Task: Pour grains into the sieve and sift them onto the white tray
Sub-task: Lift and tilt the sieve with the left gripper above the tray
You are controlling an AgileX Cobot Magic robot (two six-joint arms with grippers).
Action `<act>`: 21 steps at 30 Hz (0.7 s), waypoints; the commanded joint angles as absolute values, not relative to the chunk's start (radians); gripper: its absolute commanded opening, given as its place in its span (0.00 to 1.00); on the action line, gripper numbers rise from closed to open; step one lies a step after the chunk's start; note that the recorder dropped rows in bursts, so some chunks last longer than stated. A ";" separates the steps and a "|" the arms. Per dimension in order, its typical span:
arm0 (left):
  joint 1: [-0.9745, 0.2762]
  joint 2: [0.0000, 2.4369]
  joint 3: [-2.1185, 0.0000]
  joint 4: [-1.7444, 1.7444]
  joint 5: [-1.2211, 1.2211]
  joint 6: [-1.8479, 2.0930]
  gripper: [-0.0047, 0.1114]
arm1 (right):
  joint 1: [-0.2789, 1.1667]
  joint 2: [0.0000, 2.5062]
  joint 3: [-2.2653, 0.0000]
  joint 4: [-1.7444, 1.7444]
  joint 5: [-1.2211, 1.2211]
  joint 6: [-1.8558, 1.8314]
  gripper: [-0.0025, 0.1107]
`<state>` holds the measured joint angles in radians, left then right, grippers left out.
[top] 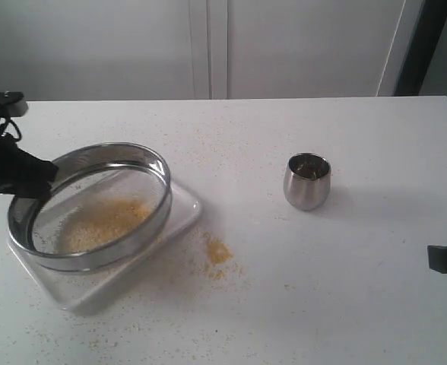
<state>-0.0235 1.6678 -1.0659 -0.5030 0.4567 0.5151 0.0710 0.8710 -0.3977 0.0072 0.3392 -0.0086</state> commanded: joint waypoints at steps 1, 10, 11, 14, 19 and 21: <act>0.074 1.660 -1.081 -0.508 0.433 0.366 0.04 | 0.068 0.869 -0.395 0.008 0.334 -0.006 0.02; 0.011 1.662 -1.090 -0.503 0.500 0.485 0.04 | 0.068 0.869 -0.395 0.008 0.334 -0.006 0.02; 0.023 1.664 -1.098 -0.496 0.482 0.468 0.04 | 0.068 0.869 -0.395 0.008 0.334 -0.006 0.02; 0.066 1.677 -1.125 -0.490 0.494 0.380 0.04 | 0.068 0.869 -0.395 0.008 0.334 -0.006 0.02; 0.033 1.678 -1.130 -0.491 0.593 0.539 0.04 | 0.068 0.869 -0.395 0.008 0.334 -0.006 0.02; 0.019 1.678 -1.130 -0.495 0.619 0.623 0.04 | 0.068 0.869 -0.395 0.008 0.334 -0.006 0.02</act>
<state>0.0436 1.6841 -1.1257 -0.4506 0.5313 0.5108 0.0710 0.8710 -0.3977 0.0072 0.3392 -0.0086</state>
